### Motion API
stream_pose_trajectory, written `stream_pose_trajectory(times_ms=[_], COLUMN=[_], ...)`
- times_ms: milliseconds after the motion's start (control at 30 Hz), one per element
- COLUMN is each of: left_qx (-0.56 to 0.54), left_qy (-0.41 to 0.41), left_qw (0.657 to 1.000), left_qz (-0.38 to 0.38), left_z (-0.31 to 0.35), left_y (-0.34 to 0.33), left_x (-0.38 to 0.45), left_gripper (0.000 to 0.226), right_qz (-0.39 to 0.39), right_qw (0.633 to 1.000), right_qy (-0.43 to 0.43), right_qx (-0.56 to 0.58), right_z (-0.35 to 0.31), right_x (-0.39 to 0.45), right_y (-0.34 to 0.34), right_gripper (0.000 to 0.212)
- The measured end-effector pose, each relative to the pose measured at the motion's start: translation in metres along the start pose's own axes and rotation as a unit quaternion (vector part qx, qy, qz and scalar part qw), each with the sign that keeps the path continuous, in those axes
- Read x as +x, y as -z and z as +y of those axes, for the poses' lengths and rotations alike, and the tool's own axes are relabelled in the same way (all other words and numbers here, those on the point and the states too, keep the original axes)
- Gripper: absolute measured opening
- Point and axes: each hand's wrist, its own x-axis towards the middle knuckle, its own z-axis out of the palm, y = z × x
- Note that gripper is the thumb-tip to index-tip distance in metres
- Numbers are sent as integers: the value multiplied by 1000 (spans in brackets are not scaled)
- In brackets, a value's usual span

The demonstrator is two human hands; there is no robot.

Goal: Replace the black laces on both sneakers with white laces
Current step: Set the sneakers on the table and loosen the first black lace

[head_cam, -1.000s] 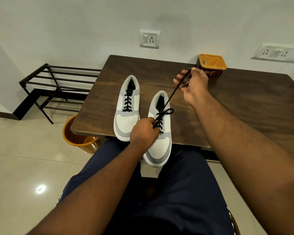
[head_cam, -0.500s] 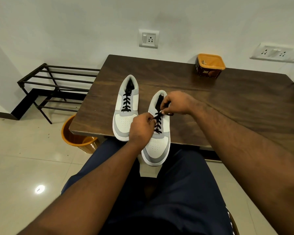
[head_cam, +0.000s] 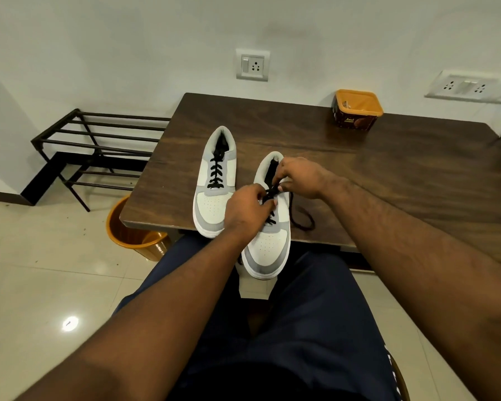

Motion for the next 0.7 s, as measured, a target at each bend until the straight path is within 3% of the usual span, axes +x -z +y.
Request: stream_pose_trajectory(times_ms=[100,333,400,533,633,700], left_qx=[-4,-18,-2,-26,-12,13], left_qy=[11,8,-1,-7,-9,-10], left_qw=[1000,999,1000,1000,1000,1000], left_qz=[9,48,30,3,15,8], left_z=[-1,-23,-25,-11,-3,-2], left_y=[-3,16,16,4,-1,2], left_x=[3,-2,-6,-5,2,5], left_gripper=[8,9,11,37,13,14], right_qz=[39,152,133,71,49,68], right_qw=[998,982,984,992,998,997], right_qy=[-13,-45,-42,6,8,-4], right_qx=[39,106,114,103,48,24], right_z=[1,24,25,12,5,6], right_x=[-3,-10,-11,-6,-3,-4], right_y=[-10,-3,-3,-9,-15,-18], right_gripper=[20,16,23,41,27,21])
